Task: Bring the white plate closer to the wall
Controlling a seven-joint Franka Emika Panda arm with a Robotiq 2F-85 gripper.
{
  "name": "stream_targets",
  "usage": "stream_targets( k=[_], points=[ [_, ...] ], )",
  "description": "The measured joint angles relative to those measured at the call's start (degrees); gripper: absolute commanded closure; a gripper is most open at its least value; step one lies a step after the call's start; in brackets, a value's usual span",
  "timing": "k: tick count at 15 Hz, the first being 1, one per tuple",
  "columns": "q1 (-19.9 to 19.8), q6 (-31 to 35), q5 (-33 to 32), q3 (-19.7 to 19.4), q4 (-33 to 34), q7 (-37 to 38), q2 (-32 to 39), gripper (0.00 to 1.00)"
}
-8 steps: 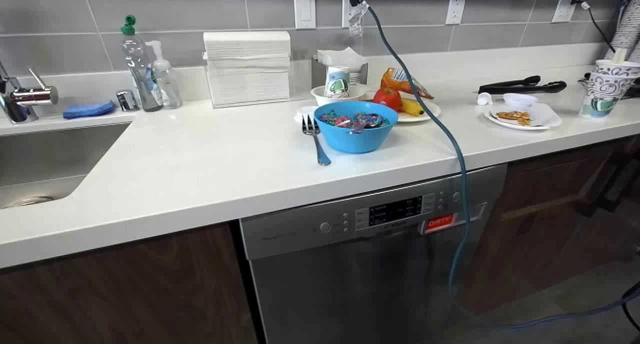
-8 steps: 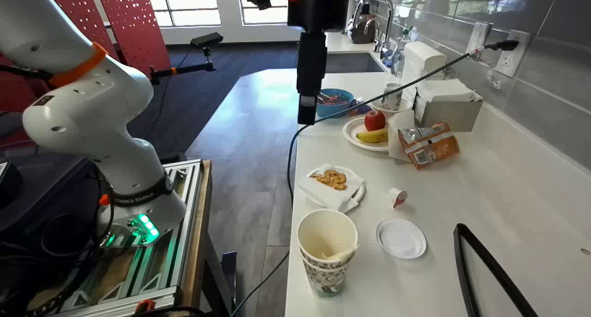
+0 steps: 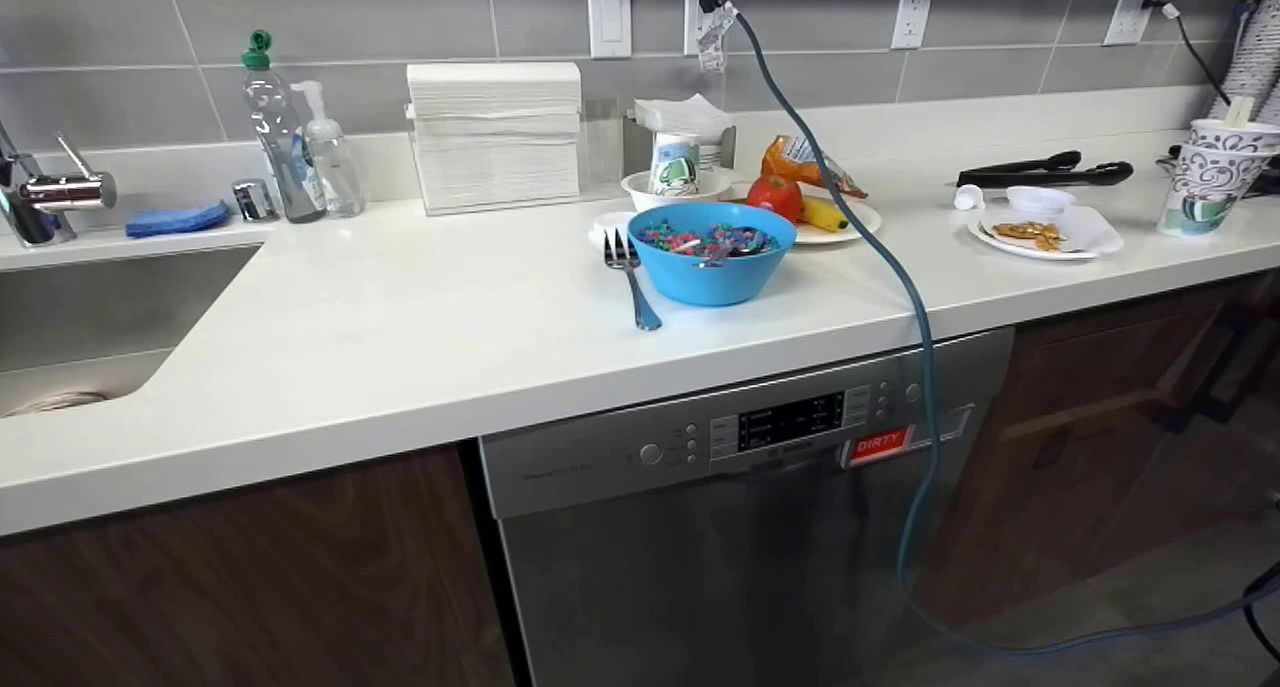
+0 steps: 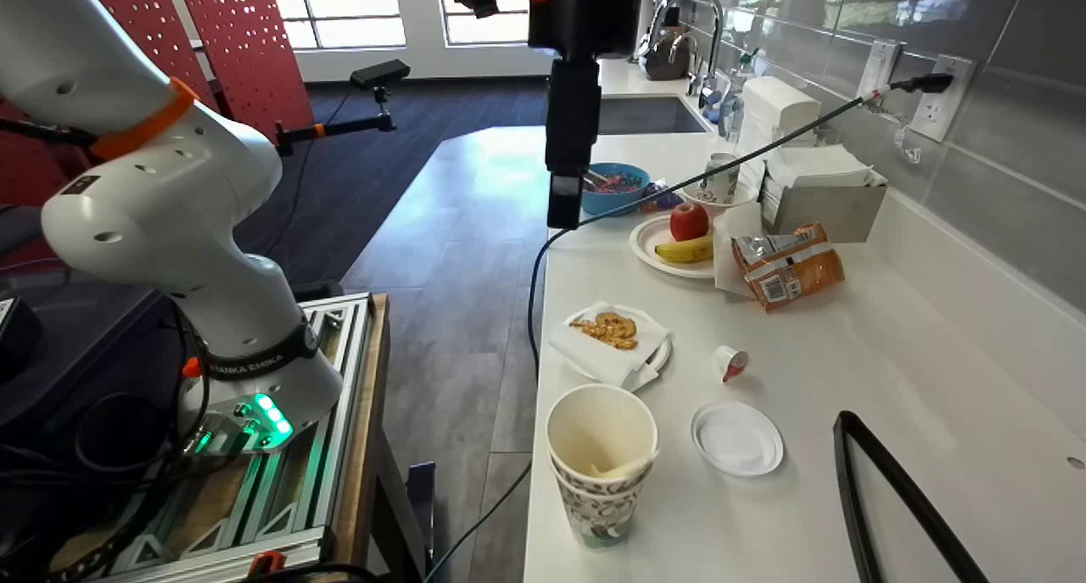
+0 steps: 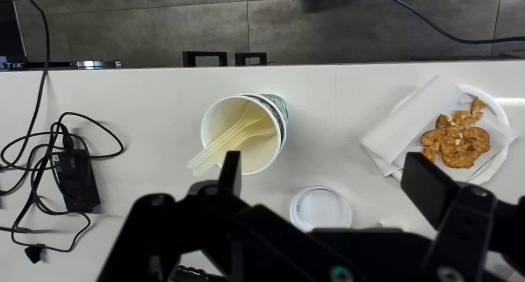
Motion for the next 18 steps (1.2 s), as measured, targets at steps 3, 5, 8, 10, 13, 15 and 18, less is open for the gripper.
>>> stream_targets(
  k=[3, 5, 8, 10, 13, 15, 18],
  points=[
    [1.38, -0.02, -0.71, 1.67, -0.1, 2.21, 0.32, 0.0],
    [2.81, -0.57, -1.41, 4.27, -0.11, 5.84, 1.04, 0.0],
    [4.91, -3.55, -2.65, 8.81, 0.11, 14.59, 3.03, 0.0],
    [6.12, -5.69, -3.61, 11.31, 0.65, 21.29, 5.14, 0.0],
    [7.88, -8.38, -3.65, 13.37, 2.32, 29.66, 9.57, 0.0],
    [9.36, -9.0, -3.65, 14.04, 3.32, 32.24, 13.12, 0.0],
    [10.86, -9.0, -3.65, 14.36, 4.54, 32.38, 16.92, 0.0]
  ],
)
